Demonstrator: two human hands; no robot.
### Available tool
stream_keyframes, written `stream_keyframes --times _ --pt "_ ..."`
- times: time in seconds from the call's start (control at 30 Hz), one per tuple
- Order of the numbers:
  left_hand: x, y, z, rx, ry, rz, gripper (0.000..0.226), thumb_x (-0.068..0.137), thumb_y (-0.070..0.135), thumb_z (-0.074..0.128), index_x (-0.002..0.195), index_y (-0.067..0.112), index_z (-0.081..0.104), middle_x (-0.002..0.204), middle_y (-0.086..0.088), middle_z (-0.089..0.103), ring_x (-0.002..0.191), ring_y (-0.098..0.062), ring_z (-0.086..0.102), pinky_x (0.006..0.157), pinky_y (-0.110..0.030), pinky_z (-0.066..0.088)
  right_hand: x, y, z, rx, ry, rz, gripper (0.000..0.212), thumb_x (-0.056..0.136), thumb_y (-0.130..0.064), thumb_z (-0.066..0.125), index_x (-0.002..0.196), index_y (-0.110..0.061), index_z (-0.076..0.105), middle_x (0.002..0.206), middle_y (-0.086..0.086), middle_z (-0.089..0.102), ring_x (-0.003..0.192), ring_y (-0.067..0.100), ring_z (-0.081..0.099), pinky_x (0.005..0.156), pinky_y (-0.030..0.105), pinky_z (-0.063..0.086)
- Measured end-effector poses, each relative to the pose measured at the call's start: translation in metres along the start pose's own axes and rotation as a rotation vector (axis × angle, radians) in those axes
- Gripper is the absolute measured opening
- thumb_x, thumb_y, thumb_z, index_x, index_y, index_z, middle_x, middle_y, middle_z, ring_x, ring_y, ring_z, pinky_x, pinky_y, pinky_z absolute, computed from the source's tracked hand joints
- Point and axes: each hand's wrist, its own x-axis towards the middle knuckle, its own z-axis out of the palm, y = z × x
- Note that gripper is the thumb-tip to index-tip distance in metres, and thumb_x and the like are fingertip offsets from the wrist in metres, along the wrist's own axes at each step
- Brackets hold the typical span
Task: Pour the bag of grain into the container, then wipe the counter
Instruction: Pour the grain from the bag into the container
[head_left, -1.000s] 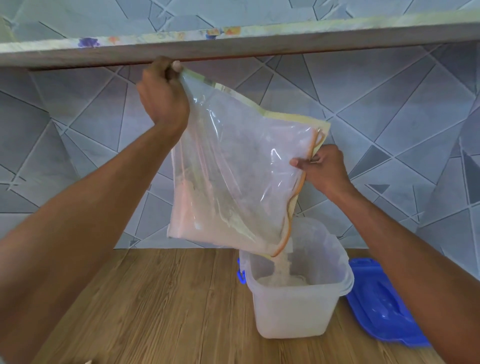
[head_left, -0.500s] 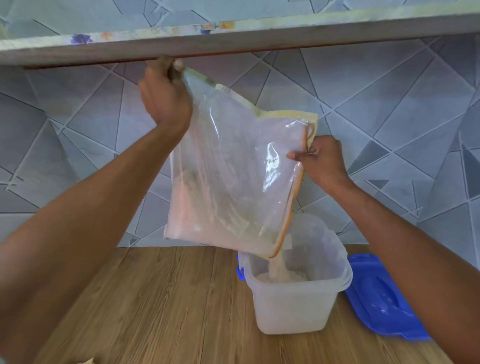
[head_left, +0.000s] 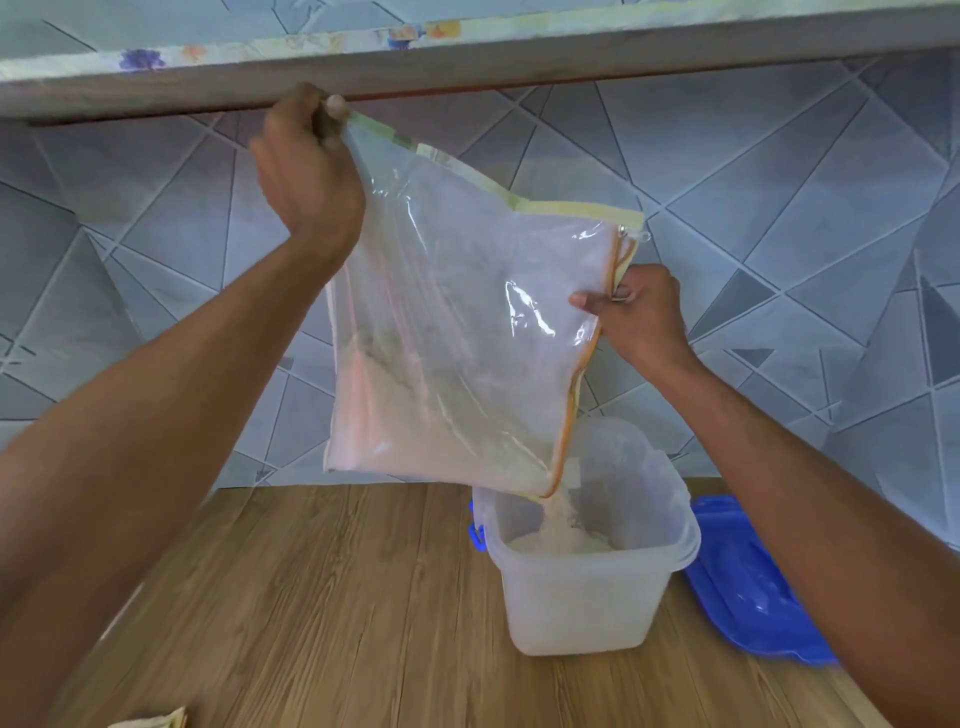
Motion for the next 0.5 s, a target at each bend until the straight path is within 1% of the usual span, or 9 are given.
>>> stream_keyframes --times 0.03,0.07,0.13,0.17,0.23,0.33,0.37,0.43,0.5 --pt "0.0 -0.0005 -0.0001 0.014 -0.008 0.009 0.026 0.097 0.025 0.046 0.075 0.023 0.061 0.07 0.003 0.052 0.066 -0.005 0.039 0.059 -0.029 0.022 -0.0014 -0.0008 -0.0001 -0.003 -0.028 0.007 0.036 0.075 -0.02 0.086 0.056 -0.013 0.057 0.057 -0.008 0.051 0.067 0.016 0.053 0.061 0.024 0.042" --pt "-0.0007 -0.0013 0.0001 0.015 -0.014 0.012 0.027 0.097 0.025 0.046 0.076 0.022 0.062 0.07 0.003 0.052 0.066 -0.007 0.04 0.059 -0.029 0.023 -0.0023 -0.0017 -0.0004 -0.007 -0.032 -0.001 0.043 0.075 -0.019 0.086 0.052 -0.014 0.05 0.054 -0.009 0.048 0.064 0.016 0.049 0.059 0.023 0.04" --pt "0.0006 -0.0026 0.0013 0.0 -0.007 -0.009 0.029 0.097 0.026 0.045 0.075 0.019 0.063 0.069 0.001 0.052 0.067 -0.011 0.041 0.06 -0.029 0.023 -0.0025 -0.0023 -0.0005 -0.005 0.039 -0.009 0.058 0.075 -0.019 0.086 0.048 -0.022 0.035 0.051 -0.01 0.038 0.068 0.018 0.043 0.062 0.026 0.035" --pt "0.0017 -0.0028 0.0014 0.015 -0.007 -0.021 0.03 0.097 0.026 0.045 0.076 0.016 0.065 0.07 -0.001 0.053 0.067 -0.013 0.041 0.06 -0.03 0.024 -0.0031 -0.0033 -0.001 -0.01 0.053 0.002 0.062 0.075 -0.019 0.086 0.049 -0.023 0.03 0.051 -0.008 0.034 0.069 0.018 0.039 0.061 0.026 0.033" --pt "0.0016 -0.0042 0.0014 0.051 -0.018 -0.02 0.031 0.096 0.027 0.045 0.08 0.013 0.067 0.072 -0.005 0.057 0.068 -0.017 0.044 0.061 -0.03 0.025 -0.0048 -0.0045 -0.0008 -0.024 0.02 0.019 0.062 0.076 -0.018 0.086 0.05 -0.022 0.03 0.053 -0.005 0.031 0.069 0.019 0.038 0.055 0.024 0.032" --pt "0.0008 -0.0026 0.0002 0.042 -0.024 0.001 0.032 0.095 0.026 0.043 0.08 0.012 0.067 0.07 -0.001 0.054 0.067 -0.014 0.043 0.06 -0.03 0.025 -0.0027 -0.0028 -0.0036 -0.022 0.037 0.009 0.058 0.076 -0.021 0.085 0.05 -0.022 0.034 0.053 -0.005 0.037 0.071 0.018 0.043 0.06 0.03 0.037" --pt "0.0008 -0.0022 0.0 0.04 -0.027 0.004 0.031 0.095 0.026 0.043 0.081 0.012 0.068 0.071 0.0 0.055 0.068 -0.012 0.043 0.06 -0.03 0.025 -0.0021 -0.0033 -0.005 -0.027 0.028 0.014 0.058 0.076 -0.022 0.085 0.05 -0.021 0.033 0.053 -0.004 0.036 0.069 0.018 0.042 0.06 0.03 0.036" --pt "0.0001 -0.0016 -0.0006 0.033 -0.04 0.018 0.031 0.096 0.026 0.045 0.083 0.011 0.069 0.073 -0.005 0.062 0.067 -0.011 0.045 0.059 -0.029 0.027 -0.0036 -0.0055 -0.0067 -0.035 -0.007 0.009 0.06 0.076 -0.02 0.086 0.05 -0.021 0.032 0.053 -0.003 0.033 0.064 0.017 0.038 0.057 0.027 0.031" --pt "0.0009 0.0 -0.0009 0.025 -0.024 0.007 0.031 0.096 0.026 0.046 0.081 0.009 0.067 0.075 -0.011 0.064 0.066 -0.012 0.042 0.059 -0.029 0.026 -0.0068 -0.008 -0.0069 -0.048 0.035 -0.001 0.06 0.079 -0.019 0.083 0.05 -0.021 0.031 0.053 -0.003 0.033 0.069 0.018 0.038 0.055 0.026 0.029"
